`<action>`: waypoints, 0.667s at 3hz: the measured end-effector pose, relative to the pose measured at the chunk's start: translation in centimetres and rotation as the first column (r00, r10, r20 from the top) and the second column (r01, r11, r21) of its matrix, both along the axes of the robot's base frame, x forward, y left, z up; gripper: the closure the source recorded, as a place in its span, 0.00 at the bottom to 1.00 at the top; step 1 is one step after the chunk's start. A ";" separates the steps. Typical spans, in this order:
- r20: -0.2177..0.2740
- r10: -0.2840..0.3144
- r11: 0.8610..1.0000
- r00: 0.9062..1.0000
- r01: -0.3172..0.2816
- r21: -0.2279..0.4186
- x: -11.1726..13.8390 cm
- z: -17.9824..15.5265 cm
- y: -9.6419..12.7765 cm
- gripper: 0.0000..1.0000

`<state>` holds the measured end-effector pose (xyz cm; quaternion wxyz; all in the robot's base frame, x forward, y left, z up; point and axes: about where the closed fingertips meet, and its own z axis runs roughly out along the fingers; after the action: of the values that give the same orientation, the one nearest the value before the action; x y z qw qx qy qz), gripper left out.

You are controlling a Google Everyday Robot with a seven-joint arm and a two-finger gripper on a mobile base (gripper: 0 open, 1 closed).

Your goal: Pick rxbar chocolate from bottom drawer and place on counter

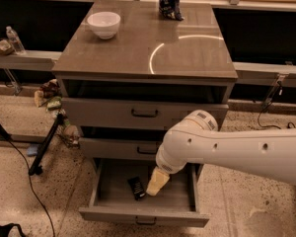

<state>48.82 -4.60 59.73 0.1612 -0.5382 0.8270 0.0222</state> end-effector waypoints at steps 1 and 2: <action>-0.043 -0.124 0.988 0.991 0.128 0.092 1.6 -5.6 -1.4 0.00; -0.096 -0.231 0.955 0.968 0.244 0.168 3.1 -11.3 -2.9 0.00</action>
Offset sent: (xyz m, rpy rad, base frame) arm 0.0529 -0.0473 -0.1794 0.2824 0.1183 -0.3797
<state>51.96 -7.46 48.47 0.1790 -0.4170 0.8858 0.0970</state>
